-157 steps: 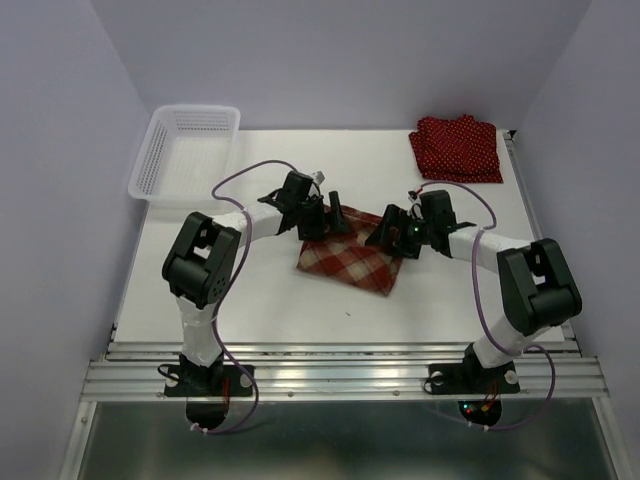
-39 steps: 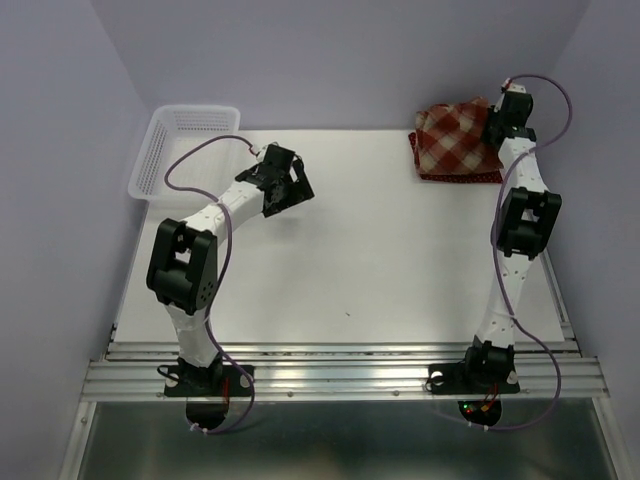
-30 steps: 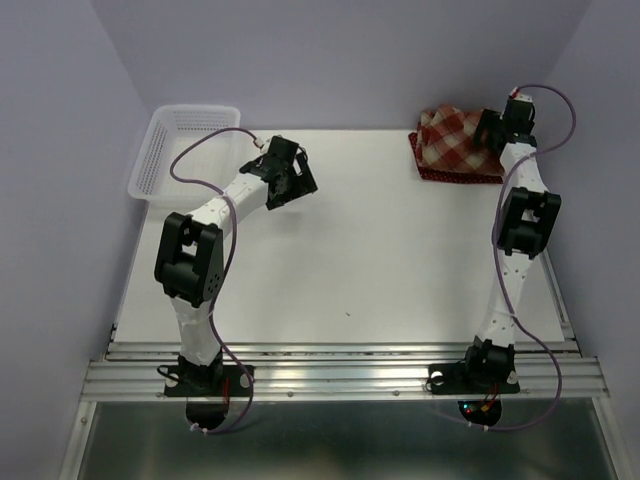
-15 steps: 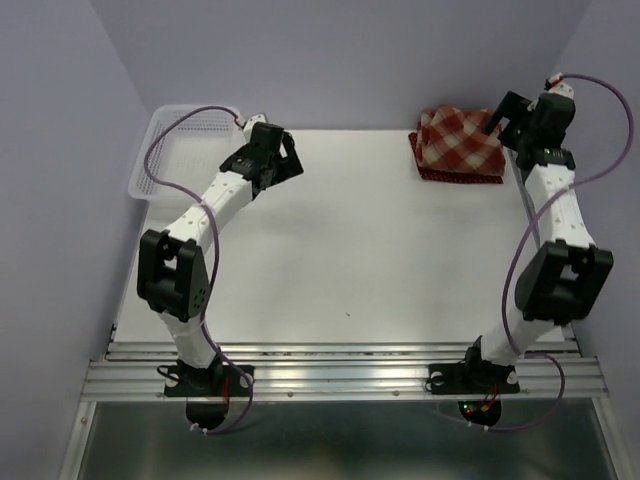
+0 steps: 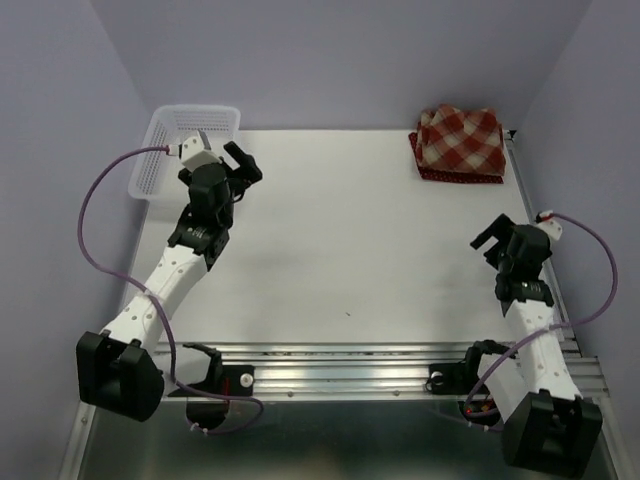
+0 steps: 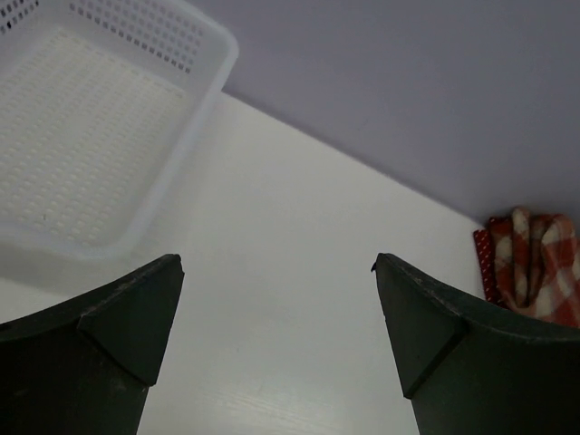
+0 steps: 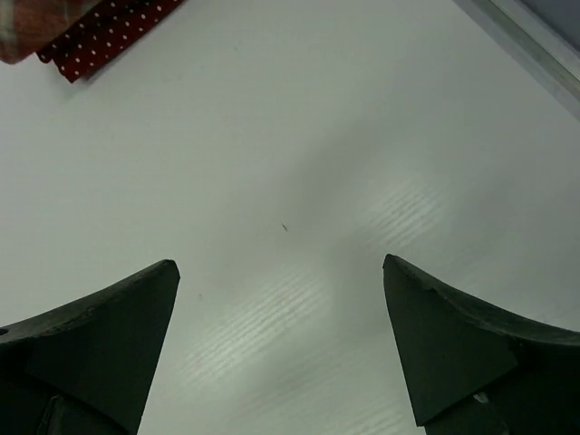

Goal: Fold and stack the skirts
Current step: Neatly place the folded skirt to the corner

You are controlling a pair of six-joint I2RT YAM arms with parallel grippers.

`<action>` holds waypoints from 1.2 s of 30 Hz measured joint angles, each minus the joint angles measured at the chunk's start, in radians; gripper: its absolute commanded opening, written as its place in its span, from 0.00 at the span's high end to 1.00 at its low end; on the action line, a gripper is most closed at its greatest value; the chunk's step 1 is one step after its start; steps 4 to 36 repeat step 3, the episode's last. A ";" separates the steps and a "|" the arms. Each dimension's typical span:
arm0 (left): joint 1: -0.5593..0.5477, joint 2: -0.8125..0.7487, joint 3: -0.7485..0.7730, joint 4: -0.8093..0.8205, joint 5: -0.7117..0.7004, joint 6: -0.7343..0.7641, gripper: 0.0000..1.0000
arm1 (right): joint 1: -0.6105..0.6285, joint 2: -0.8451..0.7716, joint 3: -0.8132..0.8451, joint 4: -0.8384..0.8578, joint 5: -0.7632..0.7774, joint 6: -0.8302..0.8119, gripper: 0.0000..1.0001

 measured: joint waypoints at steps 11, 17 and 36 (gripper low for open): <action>0.000 0.006 -0.103 -0.016 0.004 -0.006 0.01 | 0.000 -0.140 -0.095 -0.051 0.003 0.021 0.00; 0.000 0.006 -0.103 -0.016 0.004 -0.006 0.01 | 0.000 -0.140 -0.095 -0.051 0.003 0.021 0.00; 0.000 0.006 -0.103 -0.016 0.004 -0.006 0.01 | 0.000 -0.140 -0.095 -0.051 0.003 0.021 0.00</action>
